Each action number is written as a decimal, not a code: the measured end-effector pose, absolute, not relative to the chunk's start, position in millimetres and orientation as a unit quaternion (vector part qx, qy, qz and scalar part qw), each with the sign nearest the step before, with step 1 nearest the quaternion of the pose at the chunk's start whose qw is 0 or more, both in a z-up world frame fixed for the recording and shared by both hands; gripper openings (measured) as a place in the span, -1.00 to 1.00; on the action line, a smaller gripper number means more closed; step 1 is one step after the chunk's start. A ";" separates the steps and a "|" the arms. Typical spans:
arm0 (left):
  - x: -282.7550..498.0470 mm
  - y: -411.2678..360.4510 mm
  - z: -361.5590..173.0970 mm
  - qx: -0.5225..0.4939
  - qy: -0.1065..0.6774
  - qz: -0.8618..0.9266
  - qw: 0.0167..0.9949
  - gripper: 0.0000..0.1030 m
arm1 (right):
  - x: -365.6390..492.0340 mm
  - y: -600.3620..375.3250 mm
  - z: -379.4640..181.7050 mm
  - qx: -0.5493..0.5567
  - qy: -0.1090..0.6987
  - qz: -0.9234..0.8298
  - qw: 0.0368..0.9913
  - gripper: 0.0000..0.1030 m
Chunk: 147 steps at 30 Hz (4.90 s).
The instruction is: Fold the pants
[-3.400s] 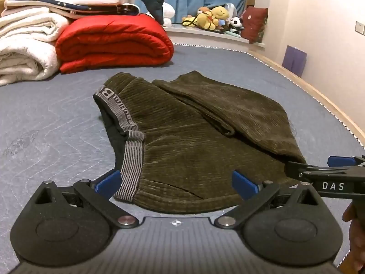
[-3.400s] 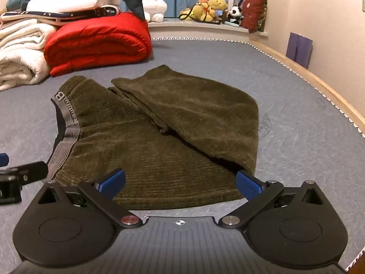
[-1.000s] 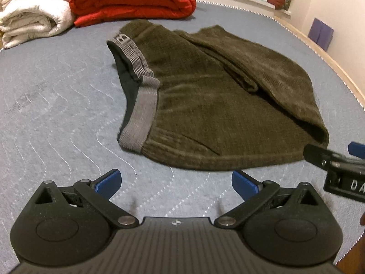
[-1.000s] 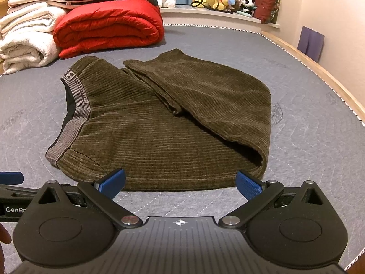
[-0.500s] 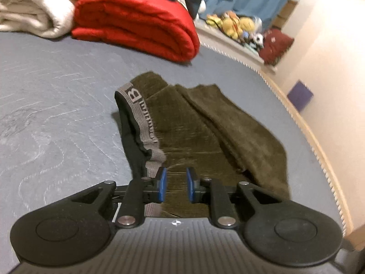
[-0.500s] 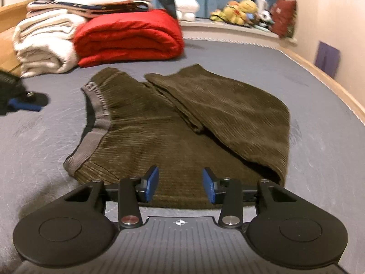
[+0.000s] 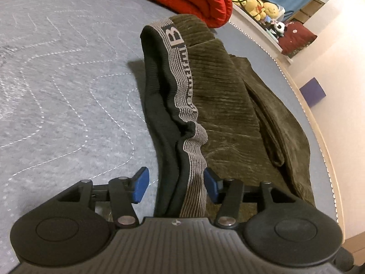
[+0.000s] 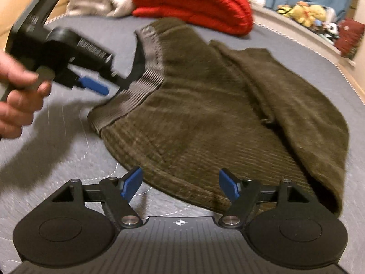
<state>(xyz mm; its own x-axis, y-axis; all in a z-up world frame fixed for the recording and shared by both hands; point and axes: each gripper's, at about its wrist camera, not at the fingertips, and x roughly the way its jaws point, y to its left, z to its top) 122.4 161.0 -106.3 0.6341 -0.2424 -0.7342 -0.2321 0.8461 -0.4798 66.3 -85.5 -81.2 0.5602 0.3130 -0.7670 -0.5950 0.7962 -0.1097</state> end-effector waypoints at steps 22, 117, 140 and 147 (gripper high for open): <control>140.1 134.8 -111.5 -0.205 0.383 0.005 0.901 -0.62 | 64.8 -61.8 -105.1 -0.306 0.302 0.373 0.822 -0.56; 20.4 76.2 -22.5 -0.109 0.421 0.100 0.895 0.55 | 38.0 -233.2 4.6 -0.129 0.191 0.233 0.945 0.06; 27.6 88.7 -26.3 -0.124 0.435 0.103 0.886 0.61 | 64.8 -140.4 -60.8 -0.250 0.318 0.255 0.878 0.53; 26.7 87.8 -26.1 -0.124 0.437 0.106 0.884 0.61 | 66.6 -145.0 -75.1 -0.270 0.330 0.247 0.870 -0.37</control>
<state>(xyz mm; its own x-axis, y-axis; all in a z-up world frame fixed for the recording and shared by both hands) 26.7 87.8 -26.1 0.5955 0.0791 -0.7994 -0.2965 0.9465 -0.1272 66.6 -145.0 -75.1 0.6596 0.2511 -0.7085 -0.6084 0.7319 -0.3070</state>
